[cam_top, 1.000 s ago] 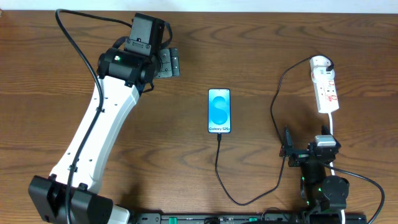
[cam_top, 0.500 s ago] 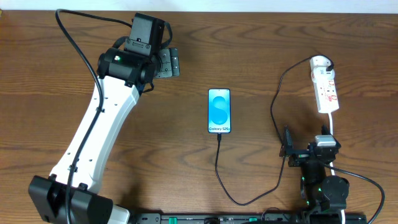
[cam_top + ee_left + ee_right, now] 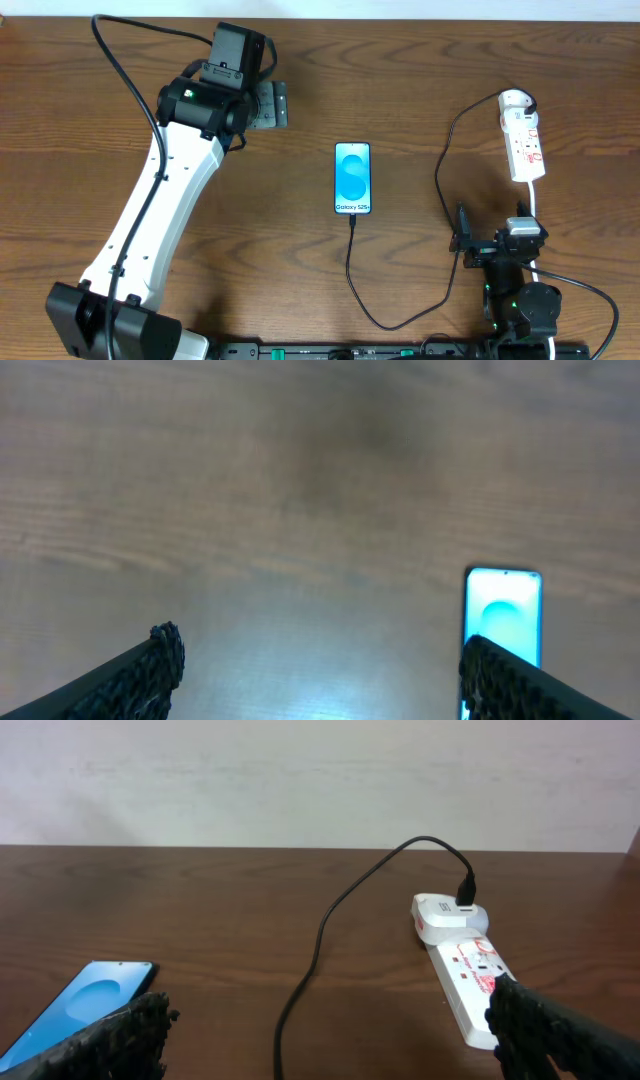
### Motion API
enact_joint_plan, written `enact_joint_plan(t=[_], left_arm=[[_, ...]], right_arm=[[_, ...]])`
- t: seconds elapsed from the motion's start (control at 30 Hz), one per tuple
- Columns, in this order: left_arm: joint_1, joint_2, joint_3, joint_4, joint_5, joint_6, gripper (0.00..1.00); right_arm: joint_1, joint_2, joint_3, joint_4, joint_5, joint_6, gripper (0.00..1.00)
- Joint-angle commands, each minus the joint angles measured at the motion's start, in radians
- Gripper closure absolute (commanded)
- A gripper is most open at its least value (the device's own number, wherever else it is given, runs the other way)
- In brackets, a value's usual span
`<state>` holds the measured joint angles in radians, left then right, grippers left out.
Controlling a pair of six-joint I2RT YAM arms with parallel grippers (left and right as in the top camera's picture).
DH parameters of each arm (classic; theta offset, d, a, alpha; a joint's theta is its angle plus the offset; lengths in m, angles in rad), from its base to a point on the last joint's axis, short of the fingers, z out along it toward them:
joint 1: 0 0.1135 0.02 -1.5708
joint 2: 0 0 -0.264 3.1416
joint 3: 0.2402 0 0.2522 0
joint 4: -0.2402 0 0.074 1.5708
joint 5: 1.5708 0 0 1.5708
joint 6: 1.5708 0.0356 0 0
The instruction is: Plug charger to phone and switch on socket
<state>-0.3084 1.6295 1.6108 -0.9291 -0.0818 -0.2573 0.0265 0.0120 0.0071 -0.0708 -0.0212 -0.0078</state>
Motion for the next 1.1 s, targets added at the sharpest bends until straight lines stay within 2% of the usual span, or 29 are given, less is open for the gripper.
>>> enact_joint_plan(t=[0.0,0.27,0.37,0.67,0.77,0.97,1.07], left_arm=[[0.004,0.001,-0.017,-0.042,-0.016,0.019,0.10],[0.026,-0.108,-0.228,0.006,-0.020,0.021,0.11],[0.050,-0.183,-0.304,-0.029,-0.019,0.021,0.10],[0.095,-0.353,-0.402,-0.039,-0.005,0.021,0.10],[0.095,-0.403,-0.467,0.021,0.020,0.023,0.10],[0.097,-0.529,-0.660,0.278,0.153,0.114,0.11],[0.111,-0.588,-0.735,0.339,0.196,0.134,0.10]], right_arm=[[0.005,-0.006,-0.002,-0.006,0.015,0.014,0.01],[0.005,-0.006,-0.002,-0.006,0.015,0.014,0.01],[0.005,-0.006,-0.002,-0.006,0.015,0.014,0.01],[0.005,-0.006,-0.002,-0.006,0.015,0.014,0.01],[0.005,-0.006,-0.002,-0.006,0.015,0.014,0.01],[0.005,-0.006,-0.002,-0.005,0.015,0.014,0.01],[0.005,-0.006,-0.002,-0.005,0.015,0.014,0.01]])
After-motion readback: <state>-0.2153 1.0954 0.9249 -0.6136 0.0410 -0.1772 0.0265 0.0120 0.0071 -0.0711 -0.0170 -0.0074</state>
